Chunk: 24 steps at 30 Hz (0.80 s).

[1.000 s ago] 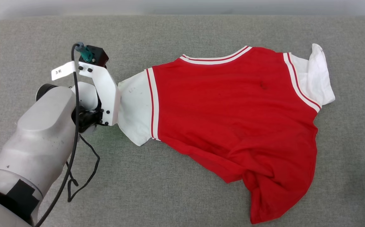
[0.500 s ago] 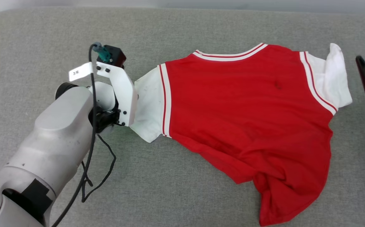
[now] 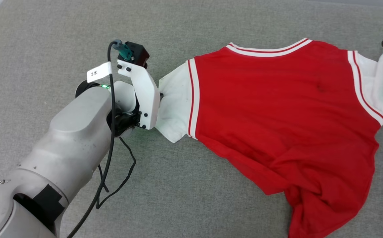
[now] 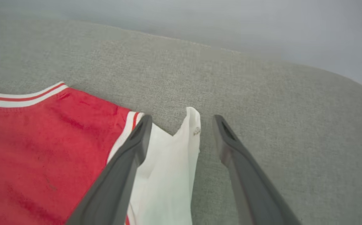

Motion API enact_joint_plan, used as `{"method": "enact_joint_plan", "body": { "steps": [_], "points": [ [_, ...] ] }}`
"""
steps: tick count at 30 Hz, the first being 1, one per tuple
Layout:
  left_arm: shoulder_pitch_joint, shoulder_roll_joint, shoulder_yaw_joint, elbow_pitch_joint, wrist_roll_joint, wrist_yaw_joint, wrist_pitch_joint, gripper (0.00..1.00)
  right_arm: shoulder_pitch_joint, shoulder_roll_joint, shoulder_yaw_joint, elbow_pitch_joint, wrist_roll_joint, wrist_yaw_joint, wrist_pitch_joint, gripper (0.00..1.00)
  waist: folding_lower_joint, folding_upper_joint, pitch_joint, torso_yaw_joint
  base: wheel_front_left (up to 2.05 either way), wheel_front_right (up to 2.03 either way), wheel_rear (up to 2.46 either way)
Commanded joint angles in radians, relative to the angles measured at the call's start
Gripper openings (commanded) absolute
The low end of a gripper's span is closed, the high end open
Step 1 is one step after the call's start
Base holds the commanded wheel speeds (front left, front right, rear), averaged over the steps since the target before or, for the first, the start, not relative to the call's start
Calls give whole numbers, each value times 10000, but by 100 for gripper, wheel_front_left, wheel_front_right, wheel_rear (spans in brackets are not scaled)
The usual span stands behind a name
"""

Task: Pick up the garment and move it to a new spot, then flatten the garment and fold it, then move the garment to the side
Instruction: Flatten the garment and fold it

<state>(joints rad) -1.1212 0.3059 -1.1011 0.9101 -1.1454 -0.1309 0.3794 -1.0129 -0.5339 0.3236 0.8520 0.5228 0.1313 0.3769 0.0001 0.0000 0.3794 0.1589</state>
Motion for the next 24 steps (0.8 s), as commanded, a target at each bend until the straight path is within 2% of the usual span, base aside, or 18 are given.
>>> {"method": "enact_joint_plan", "body": {
  "steps": [1,3,8,13,24],
  "points": [
    [-88,-20,-79,8,-60,5,-59,0,-165,112,50,263,-129,-11,193,100,-1,0,70,72,0,0,0],
    [-197,-99,-210,26,-201,5,-140,0,-652,301,88,1017,-540,-11,547,100,-1,0,231,153,0,0,0],
    [-285,-88,-394,89,-373,5,-221,0,-821,483,146,1511,-610,-11,839,100,-1,0,383,117,0,0,0],
    [-382,-87,-559,155,-540,5,-308,0,-903,319,161,1866,-738,-11,974,100,-1,0,475,74,0,0,0],
    [-540,-120,-994,151,-852,6,-450,0,-814,346,220,2119,-85,-10,1248,100,-1,0,673,165,0,0,0]
  ]
}}
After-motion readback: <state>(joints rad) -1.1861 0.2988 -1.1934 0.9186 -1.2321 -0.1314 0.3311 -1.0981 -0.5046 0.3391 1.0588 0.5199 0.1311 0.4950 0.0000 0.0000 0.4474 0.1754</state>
